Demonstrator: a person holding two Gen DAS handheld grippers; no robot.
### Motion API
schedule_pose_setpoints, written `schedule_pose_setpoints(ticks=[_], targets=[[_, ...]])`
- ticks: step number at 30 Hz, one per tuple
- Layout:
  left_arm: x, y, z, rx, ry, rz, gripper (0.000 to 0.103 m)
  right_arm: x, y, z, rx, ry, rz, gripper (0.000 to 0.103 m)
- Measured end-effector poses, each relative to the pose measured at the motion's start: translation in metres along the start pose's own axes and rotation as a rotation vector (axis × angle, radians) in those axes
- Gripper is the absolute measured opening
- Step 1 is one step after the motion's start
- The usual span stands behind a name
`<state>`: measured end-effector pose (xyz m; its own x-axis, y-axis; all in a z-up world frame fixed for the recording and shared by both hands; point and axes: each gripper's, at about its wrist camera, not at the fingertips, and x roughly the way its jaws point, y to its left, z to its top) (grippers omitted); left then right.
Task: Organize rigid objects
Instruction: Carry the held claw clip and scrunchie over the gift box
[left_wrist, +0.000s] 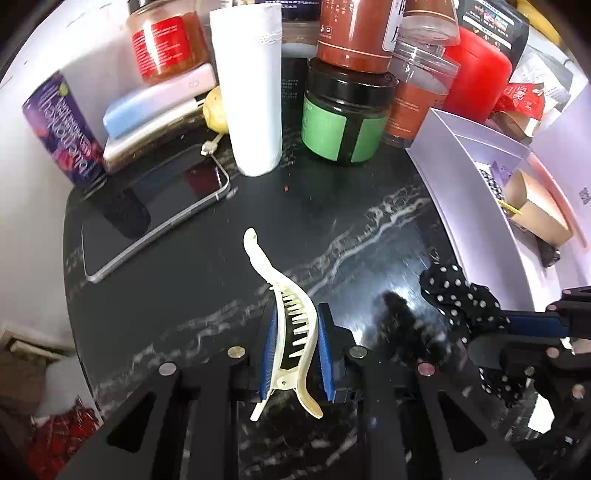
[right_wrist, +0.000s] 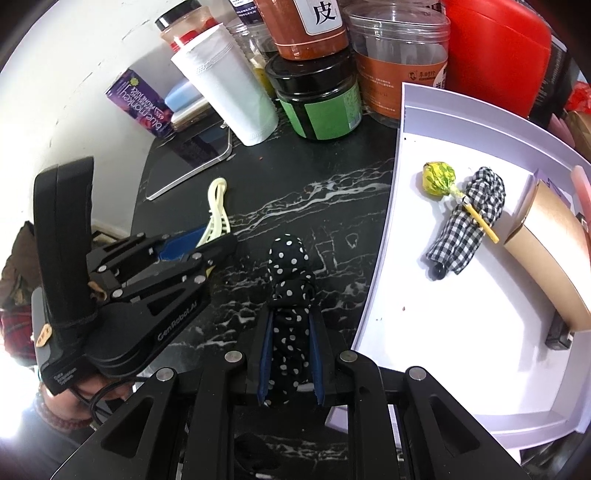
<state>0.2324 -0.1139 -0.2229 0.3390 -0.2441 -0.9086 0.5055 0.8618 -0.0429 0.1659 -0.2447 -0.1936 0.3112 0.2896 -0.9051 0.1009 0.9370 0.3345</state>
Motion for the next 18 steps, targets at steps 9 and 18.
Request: schedule_pose_setpoints(ticks=[9, 18], targets=[[-0.037, 0.000, -0.029, -0.045, 0.007, -0.008, 0.021, -0.007, 0.012, -0.014, -0.015, 0.016, 0.011, 0.018], [-0.075, -0.003, -0.054, -0.068, 0.003, -0.001, 0.021, -0.019, 0.033, -0.035, -0.047, 0.030, 0.024, 0.018]])
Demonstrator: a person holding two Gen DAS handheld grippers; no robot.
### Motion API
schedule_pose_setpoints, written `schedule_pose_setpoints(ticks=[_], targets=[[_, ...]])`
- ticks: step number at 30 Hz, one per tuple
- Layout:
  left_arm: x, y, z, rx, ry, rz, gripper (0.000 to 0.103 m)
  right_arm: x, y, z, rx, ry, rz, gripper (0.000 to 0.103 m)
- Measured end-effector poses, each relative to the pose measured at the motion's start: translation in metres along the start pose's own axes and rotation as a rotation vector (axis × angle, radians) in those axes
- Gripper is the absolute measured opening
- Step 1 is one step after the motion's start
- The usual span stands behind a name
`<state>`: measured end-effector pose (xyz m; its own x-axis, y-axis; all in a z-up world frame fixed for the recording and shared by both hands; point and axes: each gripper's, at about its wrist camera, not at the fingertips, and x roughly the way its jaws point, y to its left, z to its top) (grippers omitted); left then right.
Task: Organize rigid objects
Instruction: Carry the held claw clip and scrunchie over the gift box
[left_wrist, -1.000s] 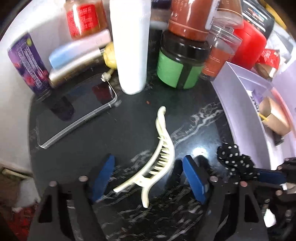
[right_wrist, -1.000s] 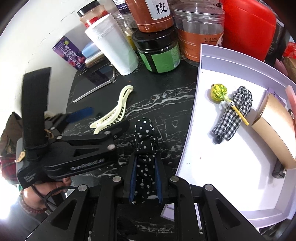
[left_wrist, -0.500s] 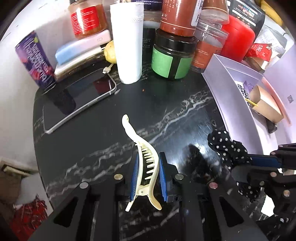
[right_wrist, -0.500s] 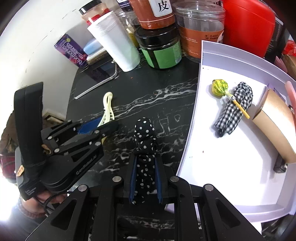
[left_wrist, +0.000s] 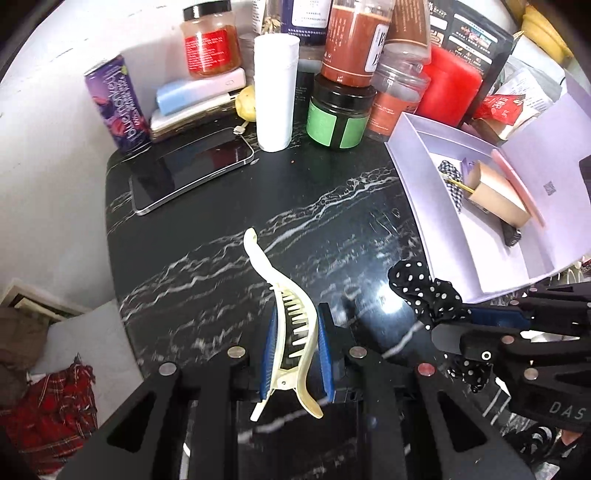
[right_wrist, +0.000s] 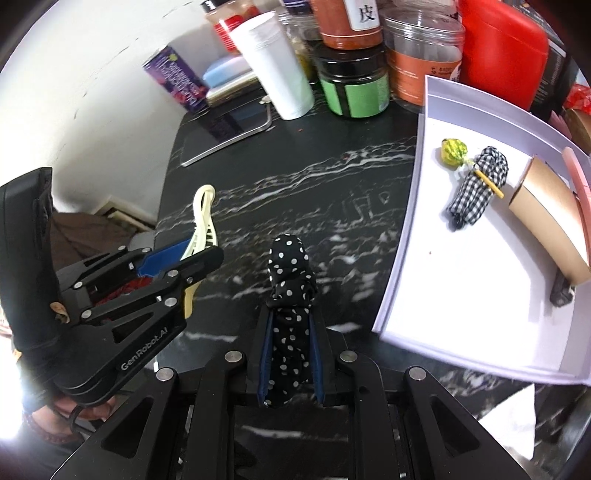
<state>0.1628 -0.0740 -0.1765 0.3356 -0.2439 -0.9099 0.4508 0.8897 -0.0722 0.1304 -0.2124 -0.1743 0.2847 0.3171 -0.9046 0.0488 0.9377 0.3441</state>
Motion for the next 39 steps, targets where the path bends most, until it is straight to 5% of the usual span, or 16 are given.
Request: schedule_pose_setpoints(ticks=[15, 39], targets=[[-0.059, -0.019, -0.033, 0.014, -0.032, -0.001, 0.021, -0.037, 0.027, -0.046, -0.032, -0.011, 0.019, 0.018], [-0.094, -0.094, -0.066, 0.140, -0.041, -0.084, 0.021, -0.098, 0.002, -0.121, 0.066, -0.068, -0.039, 0.018]])
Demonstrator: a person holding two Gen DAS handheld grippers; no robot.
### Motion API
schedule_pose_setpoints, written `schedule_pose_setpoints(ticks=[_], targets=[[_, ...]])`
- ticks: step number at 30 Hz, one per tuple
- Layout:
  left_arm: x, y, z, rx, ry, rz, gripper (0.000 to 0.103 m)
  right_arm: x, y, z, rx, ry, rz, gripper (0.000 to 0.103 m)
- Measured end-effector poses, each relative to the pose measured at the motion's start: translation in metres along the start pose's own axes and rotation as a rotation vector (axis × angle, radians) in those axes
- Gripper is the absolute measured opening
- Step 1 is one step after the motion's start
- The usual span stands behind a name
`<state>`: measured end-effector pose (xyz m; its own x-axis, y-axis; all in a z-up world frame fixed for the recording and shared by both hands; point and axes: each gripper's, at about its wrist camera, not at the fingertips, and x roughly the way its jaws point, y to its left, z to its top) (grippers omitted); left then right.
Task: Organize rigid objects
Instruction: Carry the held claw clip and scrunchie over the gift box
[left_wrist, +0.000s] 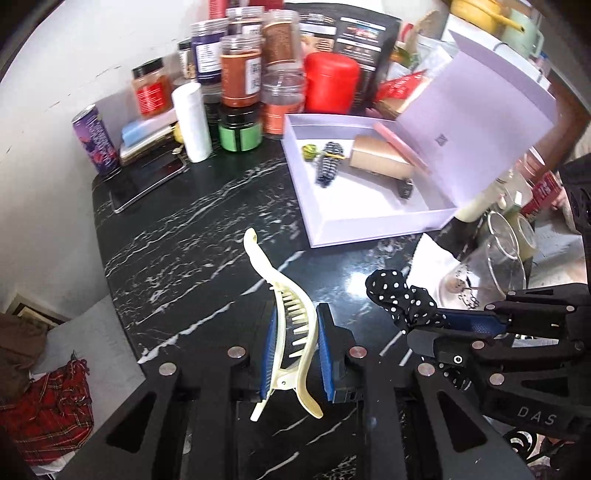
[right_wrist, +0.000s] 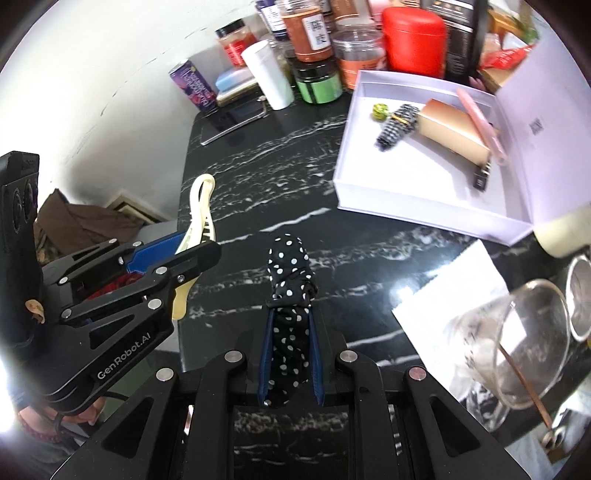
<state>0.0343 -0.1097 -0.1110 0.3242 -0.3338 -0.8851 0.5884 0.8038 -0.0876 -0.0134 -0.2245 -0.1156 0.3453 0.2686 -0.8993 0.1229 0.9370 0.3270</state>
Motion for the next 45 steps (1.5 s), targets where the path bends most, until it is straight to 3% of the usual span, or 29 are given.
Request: schedule_pose_setpoints(ticks=[14, 26, 45], targets=[[0.014, -0.015, 0.019, 0.046, 0.011, -0.041, 0.021, -0.005, -0.024, -0.006, 0.055, -0.002, -0.028, 0.018], [0.029, -0.008, 0.059, 0.045, -0.003, -0.051, 0.021, 0.004, -0.038, 0.029, 0.059, 0.000, -0.021, 0.018], [0.045, -0.018, 0.127, 0.069, -0.049, -0.064, 0.021, -0.014, -0.071, 0.090, 0.056, -0.083, -0.057, 0.018]])
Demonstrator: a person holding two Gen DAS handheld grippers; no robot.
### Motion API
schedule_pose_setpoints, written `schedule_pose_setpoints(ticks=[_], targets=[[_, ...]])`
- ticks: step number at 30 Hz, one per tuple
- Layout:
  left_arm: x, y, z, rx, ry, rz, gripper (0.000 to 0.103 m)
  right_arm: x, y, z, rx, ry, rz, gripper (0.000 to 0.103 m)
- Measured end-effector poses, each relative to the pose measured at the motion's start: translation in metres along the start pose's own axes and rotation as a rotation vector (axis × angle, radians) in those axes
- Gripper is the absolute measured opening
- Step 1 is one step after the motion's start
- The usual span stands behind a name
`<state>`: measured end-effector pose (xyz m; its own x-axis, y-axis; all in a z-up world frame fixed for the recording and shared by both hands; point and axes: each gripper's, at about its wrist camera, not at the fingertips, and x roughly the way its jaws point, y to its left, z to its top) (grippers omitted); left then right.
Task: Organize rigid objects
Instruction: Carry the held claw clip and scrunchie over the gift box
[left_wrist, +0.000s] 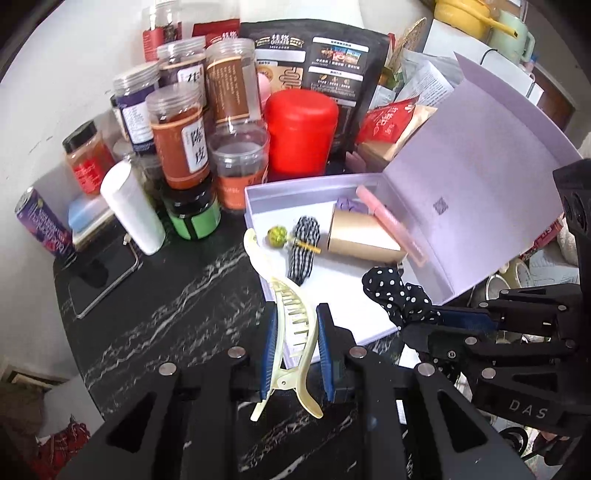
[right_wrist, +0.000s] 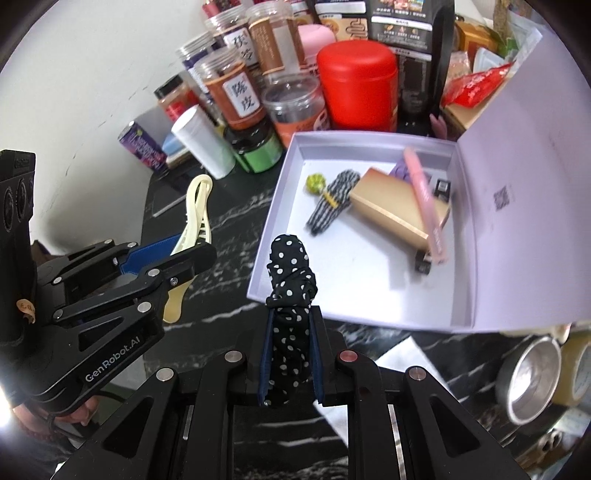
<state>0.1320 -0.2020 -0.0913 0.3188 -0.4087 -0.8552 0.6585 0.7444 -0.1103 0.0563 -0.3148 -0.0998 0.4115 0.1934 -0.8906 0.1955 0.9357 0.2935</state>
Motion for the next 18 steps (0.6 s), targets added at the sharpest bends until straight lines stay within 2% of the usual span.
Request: schedule_pose_setpoints(ticks=[8, 18], targets=[[0.010, -0.013, 0.030, 0.037, -0.029, -0.021, 0.021, -0.006, -0.015, 0.020, -0.002, -0.046, -0.029, 0.018], [0.037, -0.023, 0.051, 0.061, -0.031, -0.056, 0.021, -0.005, -0.036, 0.041, -0.020, -0.090, -0.097, 0.018]])
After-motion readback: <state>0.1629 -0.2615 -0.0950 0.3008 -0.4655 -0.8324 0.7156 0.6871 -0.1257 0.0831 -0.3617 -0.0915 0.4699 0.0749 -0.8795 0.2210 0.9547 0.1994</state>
